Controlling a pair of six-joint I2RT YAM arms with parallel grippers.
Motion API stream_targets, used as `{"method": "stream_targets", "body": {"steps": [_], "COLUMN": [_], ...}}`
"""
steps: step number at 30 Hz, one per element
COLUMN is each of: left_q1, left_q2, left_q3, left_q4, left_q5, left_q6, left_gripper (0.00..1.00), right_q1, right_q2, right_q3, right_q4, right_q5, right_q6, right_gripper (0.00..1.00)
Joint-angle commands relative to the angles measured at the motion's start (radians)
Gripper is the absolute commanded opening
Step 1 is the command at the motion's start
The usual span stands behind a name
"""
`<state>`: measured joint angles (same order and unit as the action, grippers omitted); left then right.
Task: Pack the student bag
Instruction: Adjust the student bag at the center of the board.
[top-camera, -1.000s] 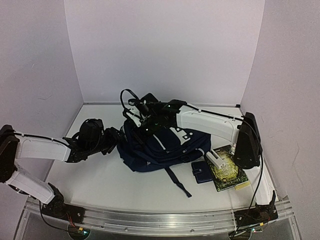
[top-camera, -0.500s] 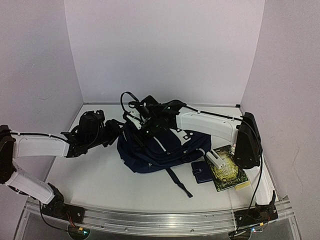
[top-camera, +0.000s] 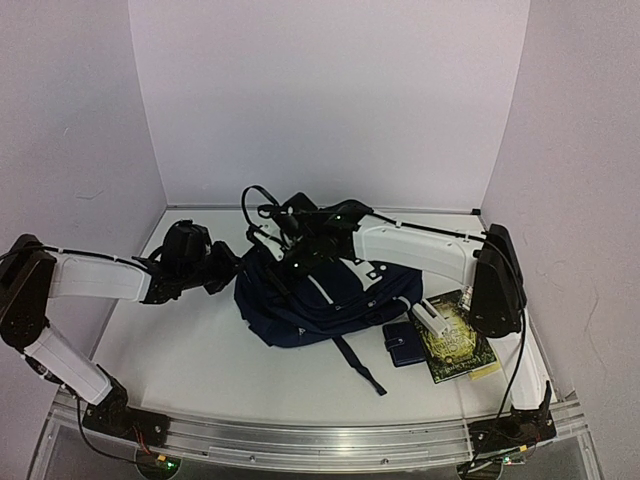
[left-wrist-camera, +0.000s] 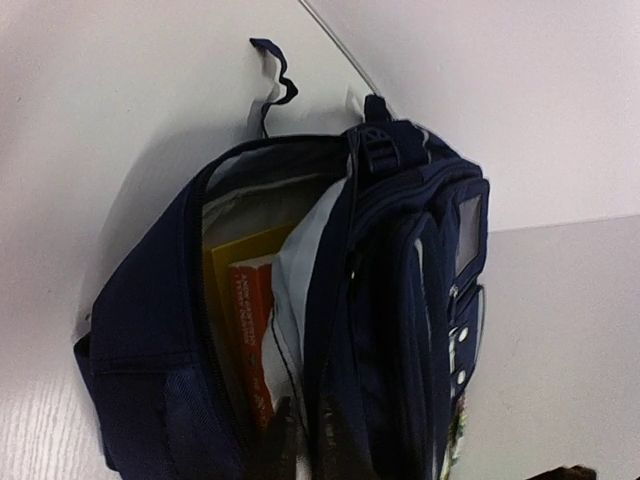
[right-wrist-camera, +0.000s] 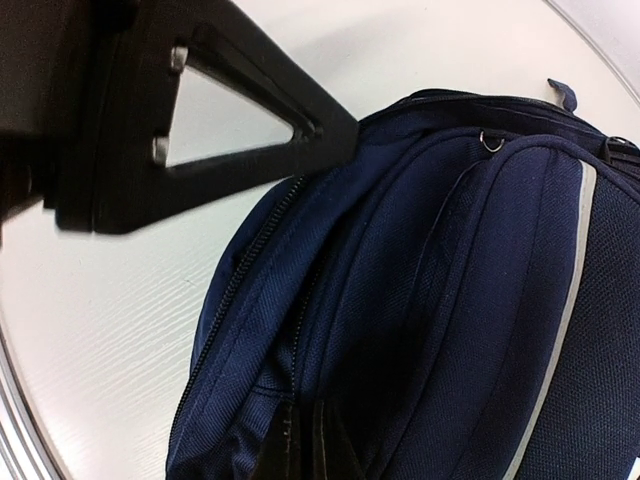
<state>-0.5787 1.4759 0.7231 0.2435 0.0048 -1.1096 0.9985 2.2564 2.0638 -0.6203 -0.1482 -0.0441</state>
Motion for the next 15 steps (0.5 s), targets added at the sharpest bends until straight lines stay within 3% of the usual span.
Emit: {"method": "stream_targets", "body": {"steps": [1,8,15], "left_q1": [0.044,0.069,0.093], "left_q2": [0.035,0.163,0.324], "left_q3": [-0.053,-0.084,-0.02], "left_q4": [0.136,0.293,0.347], "left_q5": [0.07,0.138,0.198], "left_q6": [-0.066,-0.118,-0.125], "left_gripper": [0.0,0.0,0.0], "right_q1": [-0.012,-0.033,-0.067], "right_q2": [-0.127,-0.177,-0.238], "right_q3": [0.001,0.025,0.025], "right_q4": [0.011,0.012,0.03], "right_q5": [-0.02,-0.052,-0.097], "right_q6": [-0.003,-0.013,-0.002], "right_gripper": [0.0,0.0,0.0]}}
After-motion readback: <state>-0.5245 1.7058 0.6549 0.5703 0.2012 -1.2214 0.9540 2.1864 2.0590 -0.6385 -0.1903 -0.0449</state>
